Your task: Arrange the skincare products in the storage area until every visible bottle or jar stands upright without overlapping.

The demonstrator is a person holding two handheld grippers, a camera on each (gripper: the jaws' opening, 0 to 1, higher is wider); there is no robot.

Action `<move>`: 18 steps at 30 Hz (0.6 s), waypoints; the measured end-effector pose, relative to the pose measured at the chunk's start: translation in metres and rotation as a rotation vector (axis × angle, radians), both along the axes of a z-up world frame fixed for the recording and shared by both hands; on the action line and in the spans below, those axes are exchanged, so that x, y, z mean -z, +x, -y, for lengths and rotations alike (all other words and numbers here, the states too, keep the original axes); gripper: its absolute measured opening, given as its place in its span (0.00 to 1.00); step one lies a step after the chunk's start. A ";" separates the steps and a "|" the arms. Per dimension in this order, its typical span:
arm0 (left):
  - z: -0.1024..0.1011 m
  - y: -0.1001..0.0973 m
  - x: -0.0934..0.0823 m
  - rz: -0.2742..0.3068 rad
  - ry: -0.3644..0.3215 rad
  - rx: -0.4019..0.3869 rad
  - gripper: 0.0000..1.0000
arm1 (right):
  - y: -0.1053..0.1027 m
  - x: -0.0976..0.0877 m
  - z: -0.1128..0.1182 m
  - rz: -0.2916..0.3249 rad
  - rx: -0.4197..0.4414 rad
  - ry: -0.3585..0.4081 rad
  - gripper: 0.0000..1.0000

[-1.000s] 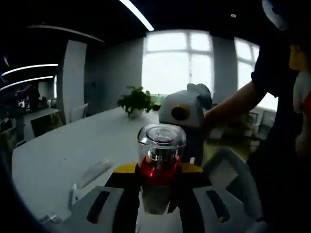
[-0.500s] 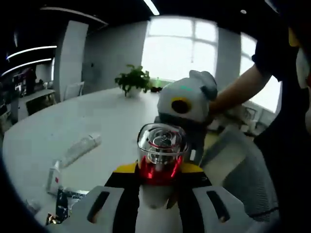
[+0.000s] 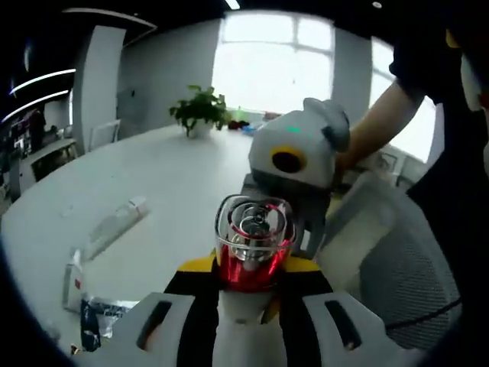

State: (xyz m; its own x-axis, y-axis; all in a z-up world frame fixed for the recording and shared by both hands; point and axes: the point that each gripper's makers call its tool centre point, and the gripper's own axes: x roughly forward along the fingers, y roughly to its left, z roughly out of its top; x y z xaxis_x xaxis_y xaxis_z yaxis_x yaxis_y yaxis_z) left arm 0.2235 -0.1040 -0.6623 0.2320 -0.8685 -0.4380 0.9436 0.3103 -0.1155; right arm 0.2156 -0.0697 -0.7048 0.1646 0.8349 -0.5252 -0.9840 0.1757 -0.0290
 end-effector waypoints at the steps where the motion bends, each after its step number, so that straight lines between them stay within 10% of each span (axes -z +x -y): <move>1: 0.001 0.001 0.001 -0.003 0.001 0.001 0.24 | 0.001 0.001 0.001 -0.002 0.003 -0.004 0.31; 18: 0.033 0.027 -0.001 -0.002 -0.017 0.069 0.25 | 0.030 0.000 0.032 0.000 0.059 -0.021 0.31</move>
